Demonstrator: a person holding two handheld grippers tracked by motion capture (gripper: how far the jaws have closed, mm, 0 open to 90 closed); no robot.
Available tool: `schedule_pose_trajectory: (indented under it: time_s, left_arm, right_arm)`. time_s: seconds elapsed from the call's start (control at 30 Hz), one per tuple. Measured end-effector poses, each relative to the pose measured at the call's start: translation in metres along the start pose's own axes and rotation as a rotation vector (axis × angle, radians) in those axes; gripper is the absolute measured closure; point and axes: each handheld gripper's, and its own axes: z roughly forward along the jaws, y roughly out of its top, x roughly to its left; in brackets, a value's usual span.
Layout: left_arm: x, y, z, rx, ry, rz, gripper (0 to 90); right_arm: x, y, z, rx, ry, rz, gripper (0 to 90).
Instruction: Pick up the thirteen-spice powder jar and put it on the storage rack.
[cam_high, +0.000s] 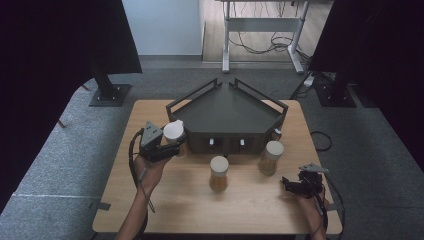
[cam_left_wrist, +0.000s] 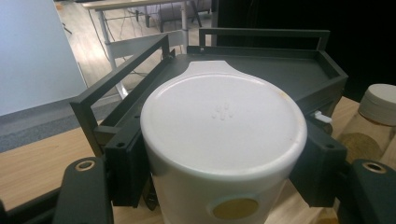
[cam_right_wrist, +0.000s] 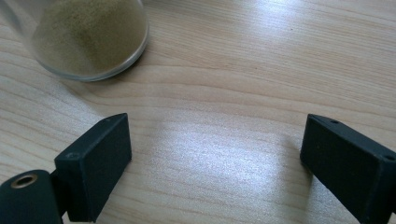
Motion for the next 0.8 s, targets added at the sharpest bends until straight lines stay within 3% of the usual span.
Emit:
schedule_pose_trajectory:
  time_s: [0.8]
  left_arm:
    - [0.005,0.035,0.022,-0.015,0.001,-0.001,30.7]
  right_arm:
    - [0.000,0.000,0.000,0.000,0.000,0.004,8.1]
